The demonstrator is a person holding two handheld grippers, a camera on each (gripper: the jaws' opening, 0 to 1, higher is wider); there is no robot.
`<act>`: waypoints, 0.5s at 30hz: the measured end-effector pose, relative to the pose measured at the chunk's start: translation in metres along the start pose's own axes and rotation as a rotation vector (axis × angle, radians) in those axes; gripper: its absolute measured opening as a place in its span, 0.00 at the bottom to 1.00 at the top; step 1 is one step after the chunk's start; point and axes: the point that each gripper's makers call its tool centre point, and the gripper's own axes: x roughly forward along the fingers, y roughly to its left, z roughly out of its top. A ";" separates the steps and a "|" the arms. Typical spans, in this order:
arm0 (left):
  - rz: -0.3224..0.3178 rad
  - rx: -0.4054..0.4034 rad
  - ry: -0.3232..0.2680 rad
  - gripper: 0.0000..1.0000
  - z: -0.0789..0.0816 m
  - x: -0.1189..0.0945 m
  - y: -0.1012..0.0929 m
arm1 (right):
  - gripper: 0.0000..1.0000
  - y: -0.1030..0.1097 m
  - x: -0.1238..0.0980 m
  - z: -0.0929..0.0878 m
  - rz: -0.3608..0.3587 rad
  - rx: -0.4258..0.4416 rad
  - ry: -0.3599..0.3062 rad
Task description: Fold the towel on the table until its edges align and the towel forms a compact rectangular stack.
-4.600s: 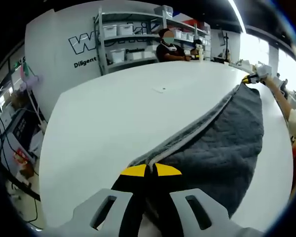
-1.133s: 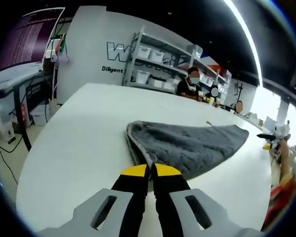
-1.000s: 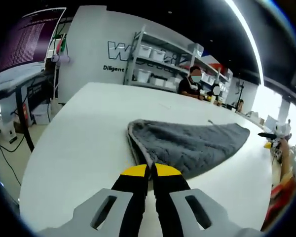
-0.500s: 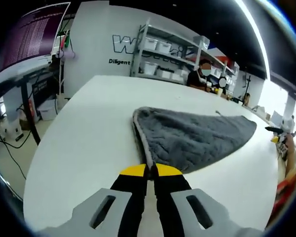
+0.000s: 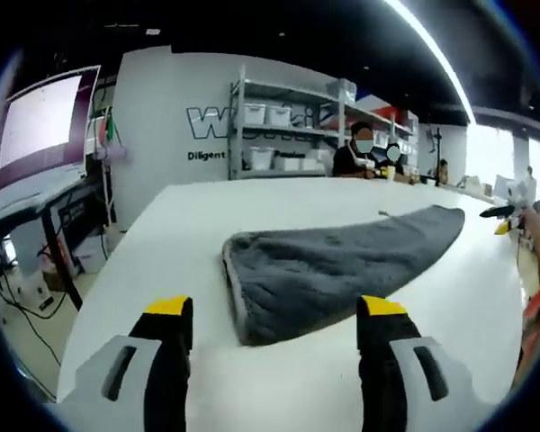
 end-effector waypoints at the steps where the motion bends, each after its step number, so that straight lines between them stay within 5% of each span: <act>1: -0.015 0.003 0.002 0.86 0.000 -0.001 -0.008 | 0.97 0.000 0.000 0.000 0.000 0.000 0.001; 8: -0.082 0.031 -0.036 0.99 0.002 -0.008 -0.052 | 0.97 0.005 0.003 0.000 0.015 -0.001 0.006; 15: -0.077 0.085 -0.123 0.99 0.013 -0.020 -0.075 | 0.97 0.011 0.006 -0.001 0.021 0.000 0.015</act>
